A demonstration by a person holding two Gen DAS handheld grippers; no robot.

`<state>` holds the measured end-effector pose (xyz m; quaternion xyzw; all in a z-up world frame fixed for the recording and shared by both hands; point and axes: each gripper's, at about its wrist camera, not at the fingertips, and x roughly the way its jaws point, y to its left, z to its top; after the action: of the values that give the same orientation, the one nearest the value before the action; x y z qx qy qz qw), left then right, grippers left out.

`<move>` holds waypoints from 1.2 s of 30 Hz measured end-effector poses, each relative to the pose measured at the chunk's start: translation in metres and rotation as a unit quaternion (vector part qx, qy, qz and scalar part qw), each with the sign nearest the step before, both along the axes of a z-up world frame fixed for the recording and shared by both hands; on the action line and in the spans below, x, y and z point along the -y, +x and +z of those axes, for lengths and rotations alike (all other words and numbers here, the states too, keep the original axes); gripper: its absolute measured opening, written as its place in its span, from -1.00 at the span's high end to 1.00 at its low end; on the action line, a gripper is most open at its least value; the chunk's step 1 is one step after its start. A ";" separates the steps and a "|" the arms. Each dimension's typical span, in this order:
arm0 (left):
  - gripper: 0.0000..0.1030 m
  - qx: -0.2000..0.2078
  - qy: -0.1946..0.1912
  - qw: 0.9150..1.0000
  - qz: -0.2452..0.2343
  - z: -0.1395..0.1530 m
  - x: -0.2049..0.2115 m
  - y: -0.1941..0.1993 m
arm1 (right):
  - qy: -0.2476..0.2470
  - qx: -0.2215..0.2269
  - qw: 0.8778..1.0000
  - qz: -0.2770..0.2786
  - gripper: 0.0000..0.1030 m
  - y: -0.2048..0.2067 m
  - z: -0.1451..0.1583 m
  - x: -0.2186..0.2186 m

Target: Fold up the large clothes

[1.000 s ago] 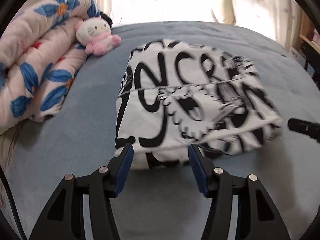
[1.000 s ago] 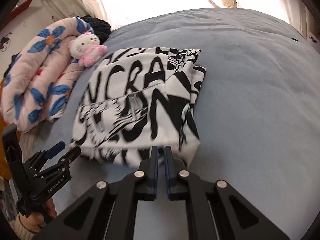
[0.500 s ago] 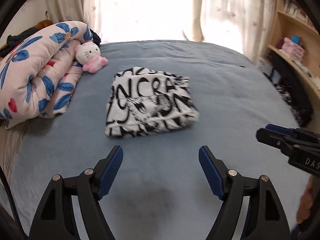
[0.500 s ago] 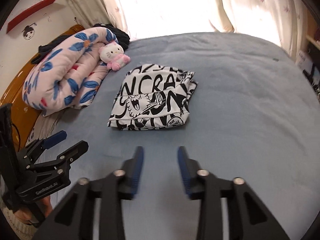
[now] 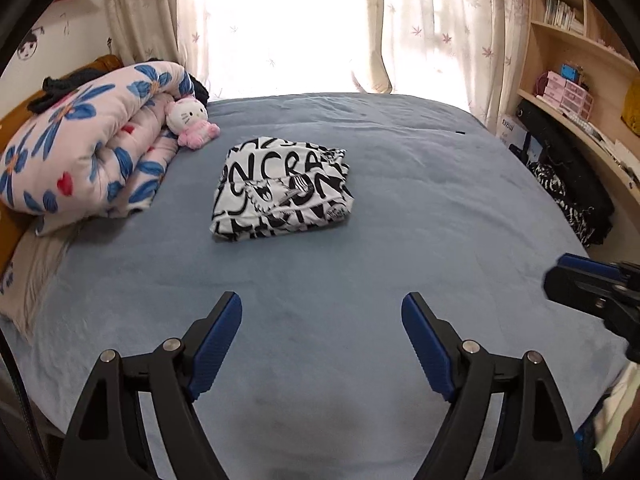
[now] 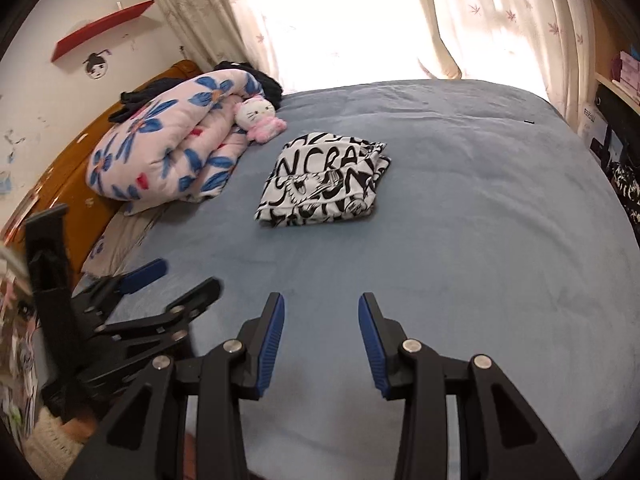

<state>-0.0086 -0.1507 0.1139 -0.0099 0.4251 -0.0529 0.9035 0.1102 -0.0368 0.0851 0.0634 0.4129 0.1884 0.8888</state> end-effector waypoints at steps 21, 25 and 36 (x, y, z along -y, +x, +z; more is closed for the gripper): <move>-0.58 -0.010 -0.012 1.000 0.025 -0.042 0.048 -0.070 | -0.062 0.059 0.988 -0.131 -0.37 -0.071 -0.067 0.037; -0.58 -0.023 -0.019 0.999 0.025 -0.051 0.057 -0.066 | -0.065 0.050 0.988 -0.131 -0.37 -0.067 -0.076 0.039; -0.57 -0.034 -0.006 0.999 0.016 -0.064 0.082 -0.055 | -0.068 0.026 0.987 -0.143 -0.38 -0.058 -0.096 0.049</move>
<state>-0.0634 -0.2324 0.0500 -0.0236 0.4546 -0.0405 0.8894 0.0527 -0.0857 -0.0107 0.0566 0.3883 0.0324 0.9192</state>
